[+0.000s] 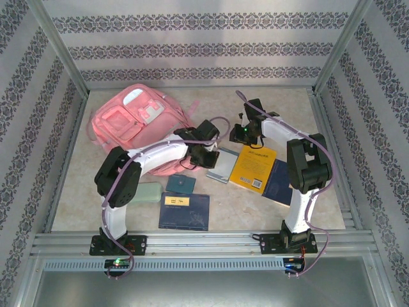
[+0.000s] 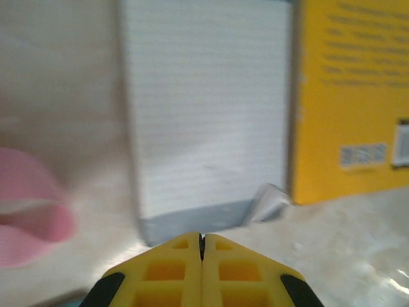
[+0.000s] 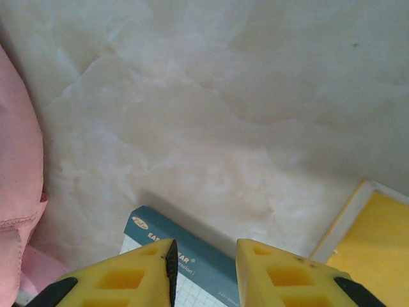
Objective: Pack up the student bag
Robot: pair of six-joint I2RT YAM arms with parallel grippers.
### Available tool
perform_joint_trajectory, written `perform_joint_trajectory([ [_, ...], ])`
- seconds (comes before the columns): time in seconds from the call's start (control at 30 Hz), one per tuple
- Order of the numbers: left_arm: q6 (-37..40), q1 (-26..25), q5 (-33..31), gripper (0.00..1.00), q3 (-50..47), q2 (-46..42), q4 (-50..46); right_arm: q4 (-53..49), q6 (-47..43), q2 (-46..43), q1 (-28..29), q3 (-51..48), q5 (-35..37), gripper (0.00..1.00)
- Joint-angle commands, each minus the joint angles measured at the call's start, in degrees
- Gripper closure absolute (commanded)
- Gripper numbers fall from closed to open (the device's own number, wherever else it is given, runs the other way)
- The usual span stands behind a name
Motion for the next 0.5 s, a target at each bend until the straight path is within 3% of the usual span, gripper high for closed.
perform_joint_trajectory([
  [0.0,-2.25,-2.82,3.30,1.00,-2.03,1.54,2.30,-0.10,1.04,-1.66,-0.67,-1.16,2.79,0.68],
  [0.2,-3.20,-6.13,3.48,1.00,1.68,7.26,2.26,0.65,1.96,-2.61,-1.39,-2.41,2.98,0.68],
  [0.47,-1.63,-2.88,0.63,1.00,4.42,10.74,0.00,0.78,1.75,-2.80,-1.57,-2.79,2.90,0.66],
])
